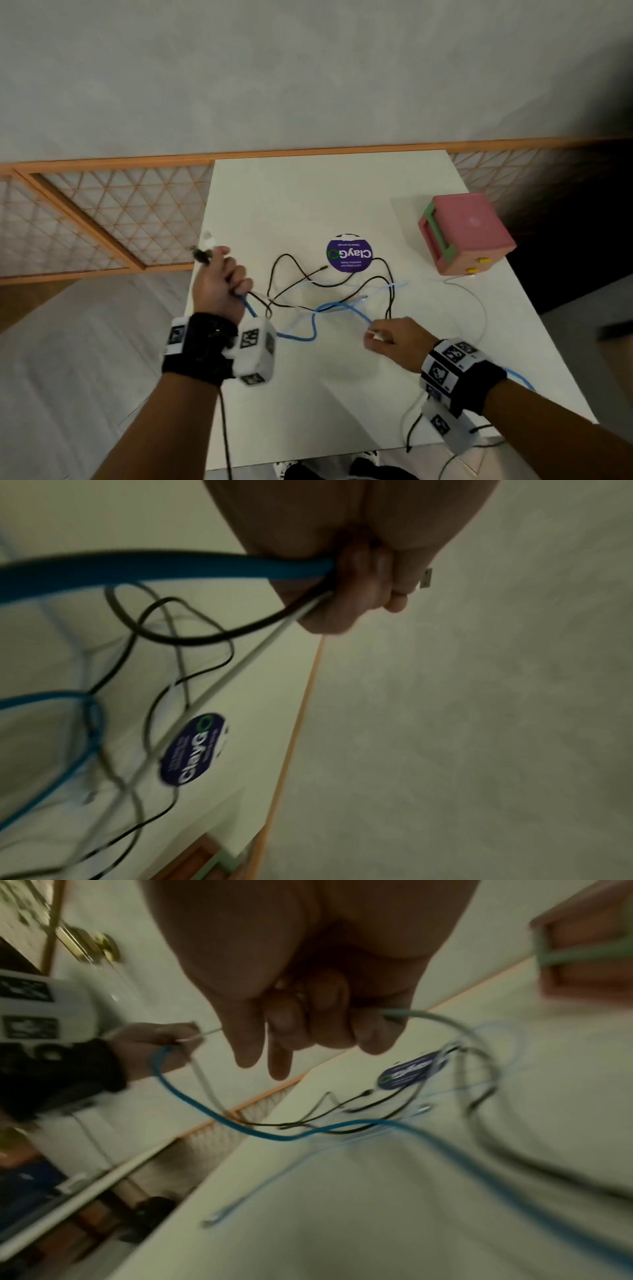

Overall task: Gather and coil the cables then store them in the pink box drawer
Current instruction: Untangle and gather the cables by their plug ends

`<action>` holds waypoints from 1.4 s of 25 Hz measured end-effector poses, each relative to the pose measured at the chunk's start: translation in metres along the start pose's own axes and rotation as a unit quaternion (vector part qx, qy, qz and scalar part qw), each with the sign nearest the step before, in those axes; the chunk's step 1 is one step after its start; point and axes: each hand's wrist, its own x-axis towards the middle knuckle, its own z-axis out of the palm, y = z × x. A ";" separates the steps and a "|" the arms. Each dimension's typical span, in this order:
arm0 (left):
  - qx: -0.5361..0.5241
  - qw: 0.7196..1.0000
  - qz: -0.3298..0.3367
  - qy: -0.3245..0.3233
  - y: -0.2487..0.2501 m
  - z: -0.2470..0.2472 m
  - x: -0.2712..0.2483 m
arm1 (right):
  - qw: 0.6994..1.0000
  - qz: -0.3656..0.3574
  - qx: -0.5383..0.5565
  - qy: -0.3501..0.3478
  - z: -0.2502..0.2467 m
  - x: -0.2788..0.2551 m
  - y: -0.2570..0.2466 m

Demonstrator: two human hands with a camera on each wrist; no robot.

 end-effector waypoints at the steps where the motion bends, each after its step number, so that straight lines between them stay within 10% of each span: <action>1: 0.006 1.000 0.019 0.013 0.012 -0.006 0.006 | 0.999 0.031 -0.031 0.023 -0.019 -0.002 0.016; 10: -0.055 0.978 0.126 0.156 0.082 -0.059 0.025 | 0.939 0.176 -0.040 0.294 -0.151 -0.020 0.124; 25: -0.028 0.971 0.094 0.220 0.068 -0.147 -0.001 | 0.914 0.290 -0.281 0.030 -0.030 -0.004 0.144; 30: -0.026 0.976 0.077 0.201 0.067 -0.154 -0.009 | 0.960 0.042 -0.216 0.174 -0.012 0.041 0.040; 32: -0.024 0.979 0.058 0.195 0.070 -0.153 -0.013 | 0.982 -0.069 -0.153 0.090 0.020 0.071 -0.013; 35: -0.030 0.983 0.036 0.179 0.073 -0.154 -0.024 | 0.975 -0.055 -0.172 -0.132 0.073 0.121 -0.061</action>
